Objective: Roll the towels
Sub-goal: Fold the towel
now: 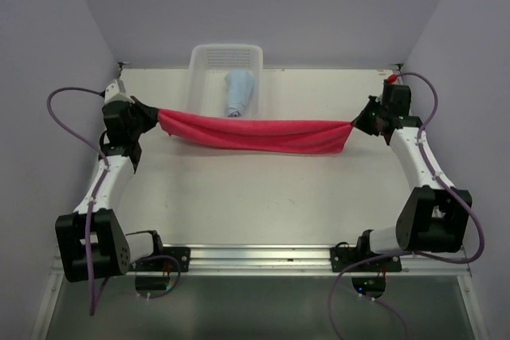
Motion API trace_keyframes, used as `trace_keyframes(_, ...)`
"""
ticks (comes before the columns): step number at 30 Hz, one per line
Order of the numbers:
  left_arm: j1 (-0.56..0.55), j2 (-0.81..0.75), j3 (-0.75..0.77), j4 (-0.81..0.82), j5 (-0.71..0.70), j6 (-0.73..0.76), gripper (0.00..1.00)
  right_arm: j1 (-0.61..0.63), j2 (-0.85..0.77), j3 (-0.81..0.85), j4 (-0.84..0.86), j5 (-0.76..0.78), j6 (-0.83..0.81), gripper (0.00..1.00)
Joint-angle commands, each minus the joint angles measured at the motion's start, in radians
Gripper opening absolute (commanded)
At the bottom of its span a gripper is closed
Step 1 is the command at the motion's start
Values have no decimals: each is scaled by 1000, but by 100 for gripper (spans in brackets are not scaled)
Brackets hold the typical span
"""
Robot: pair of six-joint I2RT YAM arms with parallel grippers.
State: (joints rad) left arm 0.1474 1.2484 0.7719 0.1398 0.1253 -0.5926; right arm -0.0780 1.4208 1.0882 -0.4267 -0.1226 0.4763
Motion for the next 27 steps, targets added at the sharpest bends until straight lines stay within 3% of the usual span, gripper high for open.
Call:
trace_keyframes(1,27,-95,-16,23,-41,-7,0,-19,-71,58,-33,1,-11,0)
trace_keyframes(15,44,-397,-108,-137,-64,5,0,-20,-340,6,-161,-34,-11,0)
trace_keyframes(27,44,-679,-131,-520,-206,-10,0,-22,-690,-185,-363,-68,10,0)
